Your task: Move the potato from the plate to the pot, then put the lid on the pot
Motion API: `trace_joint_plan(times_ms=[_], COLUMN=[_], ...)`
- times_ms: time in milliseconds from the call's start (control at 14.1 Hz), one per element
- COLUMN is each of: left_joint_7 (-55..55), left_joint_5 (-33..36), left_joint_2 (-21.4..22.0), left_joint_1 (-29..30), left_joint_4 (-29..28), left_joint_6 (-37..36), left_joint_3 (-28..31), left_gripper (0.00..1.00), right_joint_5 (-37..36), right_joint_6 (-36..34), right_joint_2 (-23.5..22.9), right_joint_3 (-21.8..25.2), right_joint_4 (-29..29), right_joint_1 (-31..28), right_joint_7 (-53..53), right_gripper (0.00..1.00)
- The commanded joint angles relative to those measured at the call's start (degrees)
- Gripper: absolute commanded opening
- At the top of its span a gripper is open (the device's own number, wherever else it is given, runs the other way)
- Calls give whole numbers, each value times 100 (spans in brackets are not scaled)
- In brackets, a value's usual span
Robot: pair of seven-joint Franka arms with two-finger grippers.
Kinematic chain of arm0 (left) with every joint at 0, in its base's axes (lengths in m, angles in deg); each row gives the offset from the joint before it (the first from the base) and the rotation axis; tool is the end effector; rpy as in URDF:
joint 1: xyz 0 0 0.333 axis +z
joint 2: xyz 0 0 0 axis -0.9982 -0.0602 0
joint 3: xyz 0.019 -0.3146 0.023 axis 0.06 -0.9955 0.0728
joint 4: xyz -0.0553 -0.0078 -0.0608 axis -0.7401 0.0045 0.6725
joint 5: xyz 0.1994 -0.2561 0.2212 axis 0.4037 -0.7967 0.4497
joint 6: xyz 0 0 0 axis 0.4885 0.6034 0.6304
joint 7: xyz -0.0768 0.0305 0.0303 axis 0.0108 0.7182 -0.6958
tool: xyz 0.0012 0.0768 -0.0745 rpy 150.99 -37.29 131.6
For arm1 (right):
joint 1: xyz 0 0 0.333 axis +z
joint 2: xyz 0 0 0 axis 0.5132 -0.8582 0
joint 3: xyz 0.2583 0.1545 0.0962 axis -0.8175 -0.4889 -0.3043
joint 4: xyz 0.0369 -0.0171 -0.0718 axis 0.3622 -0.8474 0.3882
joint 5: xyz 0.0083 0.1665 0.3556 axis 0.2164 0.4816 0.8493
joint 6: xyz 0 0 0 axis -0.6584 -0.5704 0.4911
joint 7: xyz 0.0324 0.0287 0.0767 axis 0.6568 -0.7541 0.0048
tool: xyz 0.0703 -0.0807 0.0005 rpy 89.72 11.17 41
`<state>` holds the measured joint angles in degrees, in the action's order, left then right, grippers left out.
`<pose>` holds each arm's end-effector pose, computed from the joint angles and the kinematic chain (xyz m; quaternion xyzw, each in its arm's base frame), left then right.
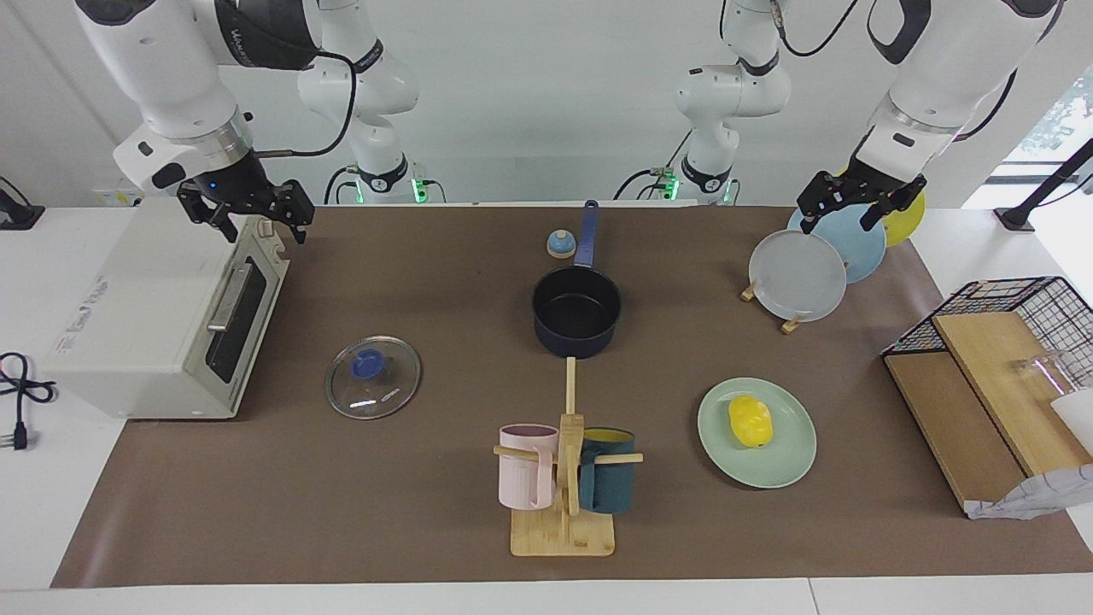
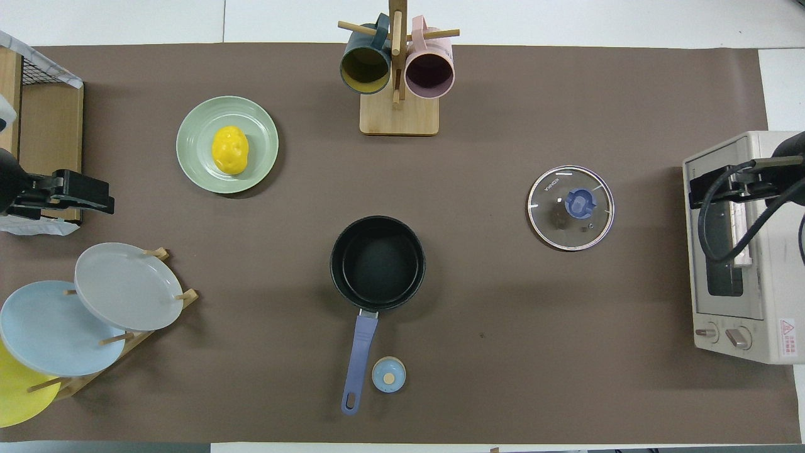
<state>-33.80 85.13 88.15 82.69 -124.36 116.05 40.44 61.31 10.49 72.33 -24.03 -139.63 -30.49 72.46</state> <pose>0.5343 -0.0570 0.6222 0.9997 -0.0079 -0.0224 0.0072 0.5494 -0.0019 0.6075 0.9991 -0.0030 -0.0325 0.0254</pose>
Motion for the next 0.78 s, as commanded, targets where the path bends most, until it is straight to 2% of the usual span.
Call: trace_joint_plan(times_ms=[0,497,711], left_joint_7=[89,36,-17], left_joint_5=[-53,-53,-53], left_joint_2=[84,102,76], left_joint_1=[9,8,-18], left_joint_4=[-92,-136,-250], left_joint_6=[38,186,599], left_joint_3=[20,20,11], left_gripper=[100,100,100], right_joint_5=[94,85,94], right_joint_6=[81,82,73], right_joint_2=[48,48,48], right_joint_3=[-38,-55,-73], right_joint_4=[-79,-70,-70], right_joint_1=[-48,4,-22], right_joint_7=[53,62,62], right_gripper=[100,100,100])
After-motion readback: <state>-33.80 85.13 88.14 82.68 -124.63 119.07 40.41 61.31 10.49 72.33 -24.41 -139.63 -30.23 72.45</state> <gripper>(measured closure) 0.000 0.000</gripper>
